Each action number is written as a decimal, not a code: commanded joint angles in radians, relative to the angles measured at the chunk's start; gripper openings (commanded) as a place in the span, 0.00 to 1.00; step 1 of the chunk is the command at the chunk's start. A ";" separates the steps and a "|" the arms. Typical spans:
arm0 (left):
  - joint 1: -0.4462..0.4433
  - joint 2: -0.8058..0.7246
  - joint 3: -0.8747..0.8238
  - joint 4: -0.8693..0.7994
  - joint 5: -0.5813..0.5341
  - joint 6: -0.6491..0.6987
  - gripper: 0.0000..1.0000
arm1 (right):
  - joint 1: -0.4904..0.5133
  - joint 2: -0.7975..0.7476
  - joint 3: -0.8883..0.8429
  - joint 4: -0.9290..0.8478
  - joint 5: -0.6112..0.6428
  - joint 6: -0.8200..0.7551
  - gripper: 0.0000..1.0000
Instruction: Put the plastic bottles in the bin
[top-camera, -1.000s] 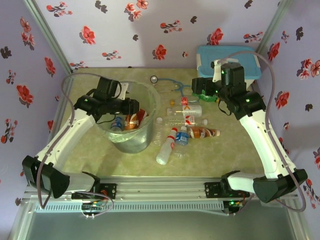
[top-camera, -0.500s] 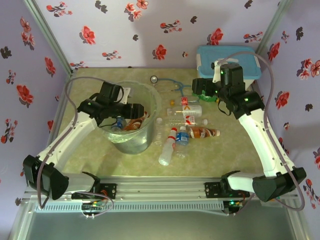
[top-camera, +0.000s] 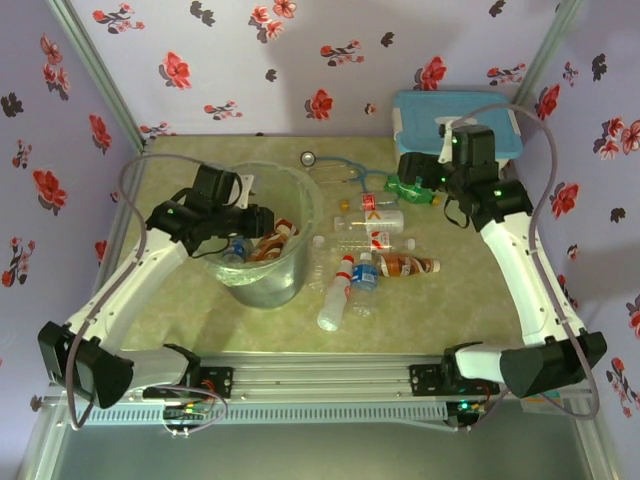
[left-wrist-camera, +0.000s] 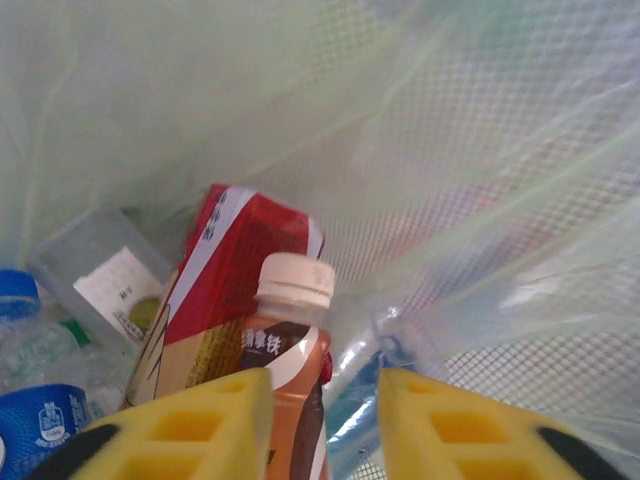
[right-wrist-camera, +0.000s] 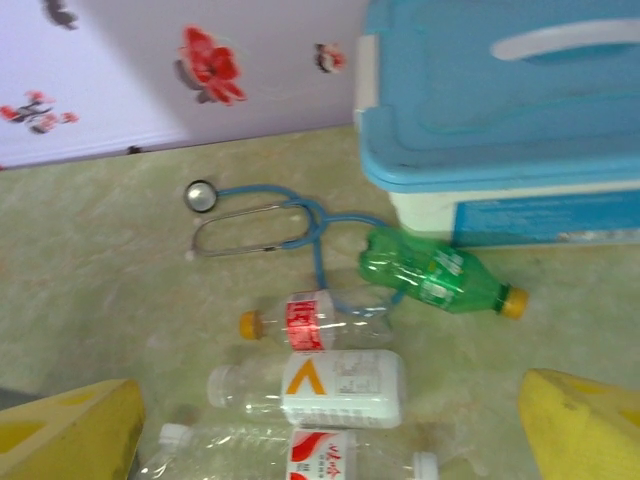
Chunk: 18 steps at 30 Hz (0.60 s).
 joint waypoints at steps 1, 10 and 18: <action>-0.007 0.005 -0.036 0.010 0.007 -0.014 0.24 | -0.066 -0.006 -0.054 -0.013 -0.037 0.076 0.96; -0.029 -0.006 -0.176 0.123 0.015 -0.095 0.17 | -0.169 0.019 -0.223 0.070 -0.053 0.087 0.96; -0.027 0.015 -0.153 0.133 0.016 -0.088 0.17 | -0.175 0.068 -0.274 0.101 -0.059 0.023 0.95</action>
